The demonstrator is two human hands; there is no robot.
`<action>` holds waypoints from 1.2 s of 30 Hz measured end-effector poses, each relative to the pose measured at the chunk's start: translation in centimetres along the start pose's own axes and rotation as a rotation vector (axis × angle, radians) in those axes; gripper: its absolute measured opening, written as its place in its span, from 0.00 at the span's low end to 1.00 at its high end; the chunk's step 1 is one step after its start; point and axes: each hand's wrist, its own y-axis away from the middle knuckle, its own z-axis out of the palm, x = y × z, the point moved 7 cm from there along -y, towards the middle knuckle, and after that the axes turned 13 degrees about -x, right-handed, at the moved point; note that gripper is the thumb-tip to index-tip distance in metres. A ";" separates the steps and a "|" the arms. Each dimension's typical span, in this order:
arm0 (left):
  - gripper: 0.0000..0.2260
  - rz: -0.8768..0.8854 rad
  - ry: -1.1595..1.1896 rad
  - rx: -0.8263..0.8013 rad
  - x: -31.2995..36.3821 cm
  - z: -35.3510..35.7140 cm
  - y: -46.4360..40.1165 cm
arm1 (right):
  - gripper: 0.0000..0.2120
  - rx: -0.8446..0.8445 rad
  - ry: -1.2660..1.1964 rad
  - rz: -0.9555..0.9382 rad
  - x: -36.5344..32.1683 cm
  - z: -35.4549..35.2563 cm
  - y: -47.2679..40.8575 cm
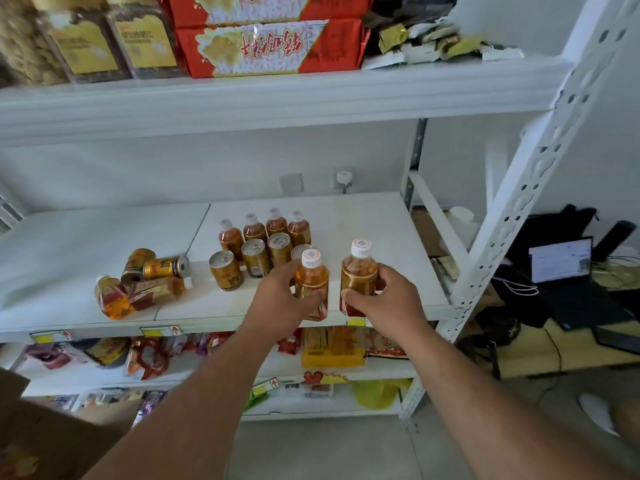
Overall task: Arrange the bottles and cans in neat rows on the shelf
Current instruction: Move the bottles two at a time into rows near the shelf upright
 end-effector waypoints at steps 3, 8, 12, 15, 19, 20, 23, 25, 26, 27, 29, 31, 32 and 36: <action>0.14 0.013 -0.028 0.004 1.1 0.8 -0.7 | 0.19 0.017 -0.010 0.013 1.1 -1.2 0.1; 0.15 0.035 -0.006 -0.048 1.6 2.0 -2.7 | 0.21 0.073 0.006 0.042 1.6 -2.7 -0.5; 0.14 0.039 -0.009 -0.074 1.7 2.5 -4.5 | 0.22 0.127 0.014 0.075 2.0 -3.8 -1.5; 0.14 0.050 0.002 -0.091 1.6 2.7 -5.9 | 0.18 0.150 0.036 0.105 2.1 -4.4 -2.1; 0.15 0.049 -0.011 -0.097 1.0 3.2 -7.9 | 0.20 0.171 0.044 0.119 2.5 -5.2 -3.4; 0.17 0.044 -0.013 -0.101 0.8 3.4 -8.5 | 0.21 0.176 0.045 0.122 2.6 -5.5 -3.8; 0.23 0.021 -0.014 -0.109 0.7 4.0 -10.1 | 0.22 0.178 0.048 0.133 2.9 -6.6 -5.2; 0.23 0.006 -0.035 -0.093 0.8 4.3 -11.4 | 0.22 0.170 0.065 0.132 3.3 -7.4 -6.4; 0.23 -0.006 -0.043 -0.085 0.9 4.5 -12.0 | 0.22 0.167 0.074 0.132 3.5 -7.8 -7.1; 0.24 -0.021 -0.048 -0.078 1.0 4.7 -12.5 | 0.21 0.163 0.075 0.135 3.7 -8.3 -7.7; 0.24 -0.043 -0.044 -0.070 1.5 5.0 -13.6 | 0.22 0.149 0.070 0.144 4.1 -9.3 -8.9; 0.25 -0.058 -0.039 -0.060 2.1 5.4 -14.6 | 0.25 0.138 0.085 0.151 4.3 -10.3 -10.2; 0.25 -0.069 -0.037 -0.048 2.3 5.5 -15.2 | 0.25 0.131 0.096 0.149 4.4 -10.8 -10.9; 0.26 -0.111 -0.015 -0.001 3.0 5.9 -17.1 | 0.25 0.084 0.085 0.135 4.8 -11.7 -13.1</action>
